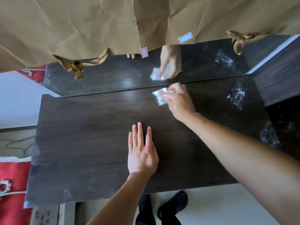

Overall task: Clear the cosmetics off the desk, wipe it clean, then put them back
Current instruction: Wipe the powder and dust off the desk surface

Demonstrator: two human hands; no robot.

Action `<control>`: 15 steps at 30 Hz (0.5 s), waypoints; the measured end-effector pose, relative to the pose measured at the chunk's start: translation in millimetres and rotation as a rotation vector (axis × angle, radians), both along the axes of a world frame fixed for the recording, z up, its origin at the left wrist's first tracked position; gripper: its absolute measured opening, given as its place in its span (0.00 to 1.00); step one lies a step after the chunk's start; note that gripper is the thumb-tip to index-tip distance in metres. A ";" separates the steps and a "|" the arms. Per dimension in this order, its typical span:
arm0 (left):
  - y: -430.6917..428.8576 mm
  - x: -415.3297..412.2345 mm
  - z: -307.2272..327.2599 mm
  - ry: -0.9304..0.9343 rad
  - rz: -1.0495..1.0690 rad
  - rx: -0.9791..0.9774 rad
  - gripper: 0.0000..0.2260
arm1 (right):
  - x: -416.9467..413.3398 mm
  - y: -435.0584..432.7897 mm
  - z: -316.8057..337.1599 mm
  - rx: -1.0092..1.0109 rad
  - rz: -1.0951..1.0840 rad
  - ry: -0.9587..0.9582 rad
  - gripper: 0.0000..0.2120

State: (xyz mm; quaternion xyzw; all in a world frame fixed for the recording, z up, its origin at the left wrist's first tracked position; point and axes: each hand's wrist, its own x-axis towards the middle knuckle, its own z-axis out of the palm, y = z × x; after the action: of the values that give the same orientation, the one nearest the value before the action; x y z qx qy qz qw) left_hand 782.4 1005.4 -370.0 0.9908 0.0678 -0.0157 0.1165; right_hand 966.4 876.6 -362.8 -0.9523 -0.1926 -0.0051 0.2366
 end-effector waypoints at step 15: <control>10.7 0.8 -3.1 0.021 -0.024 -0.046 0.23 | -95.4 -41.3 -4.8 0.107 0.009 0.032 0.12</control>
State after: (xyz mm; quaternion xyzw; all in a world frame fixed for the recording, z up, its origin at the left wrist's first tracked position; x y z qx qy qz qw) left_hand 783.2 1016.1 -373.1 0.9883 0.0567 -0.0292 0.1385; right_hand 871.0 835.3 -367.5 -0.9374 -0.1925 0.0010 0.2903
